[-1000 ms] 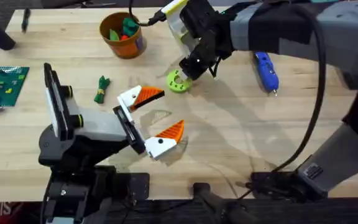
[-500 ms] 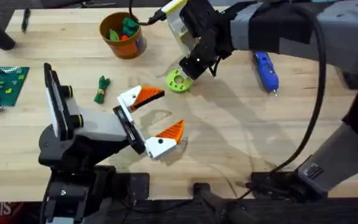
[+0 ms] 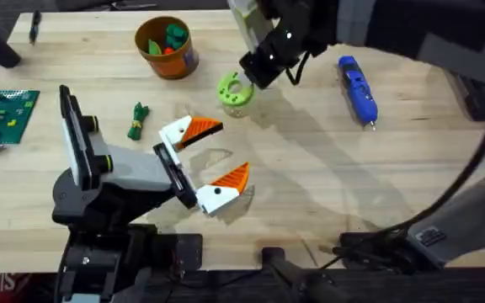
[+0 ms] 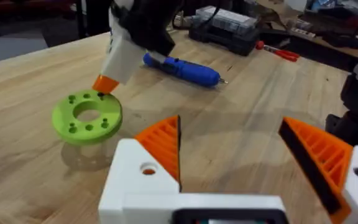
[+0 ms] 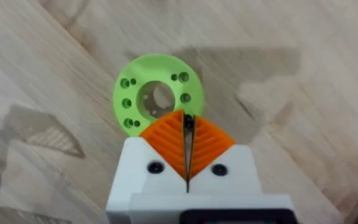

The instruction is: Pick up the gripper from the table and insert it into the empty holder that is missing its gripper. Then pick up a screw, insert it into the mounting hole, and use the screwdriver to tighten it. Finally, clean up the table by picking up the vegetable and placing it into the bucket.

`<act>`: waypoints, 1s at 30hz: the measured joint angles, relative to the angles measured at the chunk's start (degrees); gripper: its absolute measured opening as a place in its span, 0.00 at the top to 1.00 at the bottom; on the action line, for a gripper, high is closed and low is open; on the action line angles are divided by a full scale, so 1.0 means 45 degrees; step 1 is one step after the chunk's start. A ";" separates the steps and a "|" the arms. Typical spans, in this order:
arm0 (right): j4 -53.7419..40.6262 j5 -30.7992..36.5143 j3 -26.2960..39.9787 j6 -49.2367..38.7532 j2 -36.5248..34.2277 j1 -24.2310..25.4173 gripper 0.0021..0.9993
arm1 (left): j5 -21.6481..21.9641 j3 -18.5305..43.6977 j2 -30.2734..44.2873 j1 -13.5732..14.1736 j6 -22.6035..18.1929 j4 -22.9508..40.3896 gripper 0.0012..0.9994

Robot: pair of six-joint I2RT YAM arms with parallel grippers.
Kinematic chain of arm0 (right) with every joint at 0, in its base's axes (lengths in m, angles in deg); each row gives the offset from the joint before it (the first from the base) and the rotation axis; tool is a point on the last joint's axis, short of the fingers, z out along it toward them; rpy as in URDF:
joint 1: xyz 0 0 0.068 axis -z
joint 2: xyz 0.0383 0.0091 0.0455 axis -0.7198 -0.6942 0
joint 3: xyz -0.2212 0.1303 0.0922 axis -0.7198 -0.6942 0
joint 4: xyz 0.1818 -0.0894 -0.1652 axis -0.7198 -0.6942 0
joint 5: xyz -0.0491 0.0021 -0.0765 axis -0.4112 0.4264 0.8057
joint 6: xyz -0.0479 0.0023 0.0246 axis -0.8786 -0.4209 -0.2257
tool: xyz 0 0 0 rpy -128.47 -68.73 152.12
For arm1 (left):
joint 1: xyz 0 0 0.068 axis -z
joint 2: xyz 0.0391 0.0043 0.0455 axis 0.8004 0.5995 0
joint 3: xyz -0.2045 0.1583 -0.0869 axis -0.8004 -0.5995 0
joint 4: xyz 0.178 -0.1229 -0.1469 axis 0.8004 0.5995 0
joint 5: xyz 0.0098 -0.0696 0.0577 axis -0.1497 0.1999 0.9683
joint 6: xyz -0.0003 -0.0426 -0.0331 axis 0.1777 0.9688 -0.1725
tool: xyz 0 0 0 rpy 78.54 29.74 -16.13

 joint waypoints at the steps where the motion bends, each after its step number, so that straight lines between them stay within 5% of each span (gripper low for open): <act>1: -0.0008 0.0000 0.0043 0.0000 0.0070 -0.0001 1.00 | -0.0004 0.0000 0.0000 0.0000 0.0000 -0.0001 0.01; 19: -0.1517 0.0390 0.0089 0.1985 -0.0050 0.0049 1.00 | -0.0005 0.0000 0.0000 0.0000 0.0000 0.0000 0.01; 30: -0.1374 0.1190 0.0294 0.1559 -0.2022 0.0044 1.00 | 0.0000 0.0000 0.0000 0.0000 0.0000 0.0000 0.01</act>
